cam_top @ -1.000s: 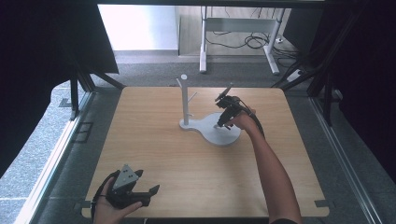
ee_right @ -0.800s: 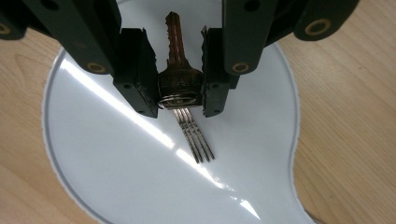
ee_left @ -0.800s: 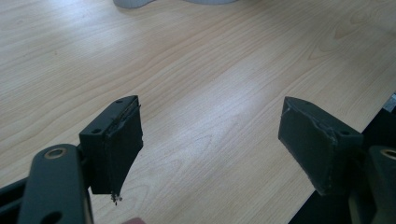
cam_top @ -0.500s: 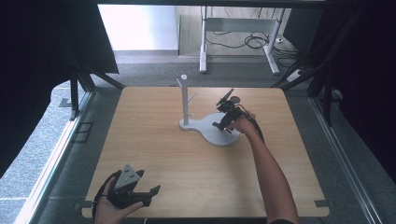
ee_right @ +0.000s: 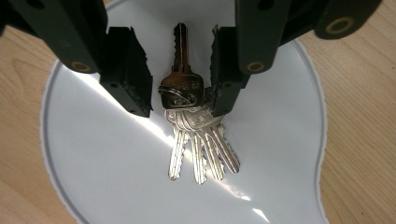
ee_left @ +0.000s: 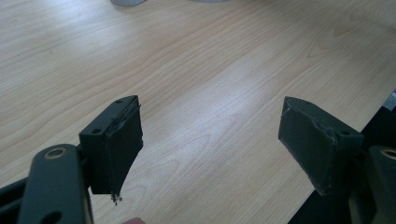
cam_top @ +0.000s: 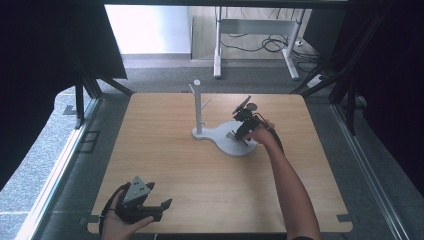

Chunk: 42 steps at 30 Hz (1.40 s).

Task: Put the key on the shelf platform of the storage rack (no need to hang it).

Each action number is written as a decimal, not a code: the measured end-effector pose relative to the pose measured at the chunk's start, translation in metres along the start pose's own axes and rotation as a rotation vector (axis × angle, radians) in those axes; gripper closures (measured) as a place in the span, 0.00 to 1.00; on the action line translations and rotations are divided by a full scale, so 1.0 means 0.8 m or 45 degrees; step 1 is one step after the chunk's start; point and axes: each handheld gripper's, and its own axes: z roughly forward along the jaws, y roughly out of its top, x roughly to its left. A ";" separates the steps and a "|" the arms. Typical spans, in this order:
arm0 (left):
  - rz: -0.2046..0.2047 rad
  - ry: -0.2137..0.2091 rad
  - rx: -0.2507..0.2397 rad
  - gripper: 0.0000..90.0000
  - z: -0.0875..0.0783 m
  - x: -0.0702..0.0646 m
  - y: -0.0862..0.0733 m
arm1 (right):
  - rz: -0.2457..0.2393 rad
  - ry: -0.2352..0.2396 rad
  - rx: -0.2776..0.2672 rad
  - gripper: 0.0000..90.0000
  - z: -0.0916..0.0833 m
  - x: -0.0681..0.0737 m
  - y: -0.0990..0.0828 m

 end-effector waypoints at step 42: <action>0.032 0.026 0.056 0.25 0.017 -0.011 0.002 | 0.067 0.079 -0.409 0.45 -0.097 0.010 -0.219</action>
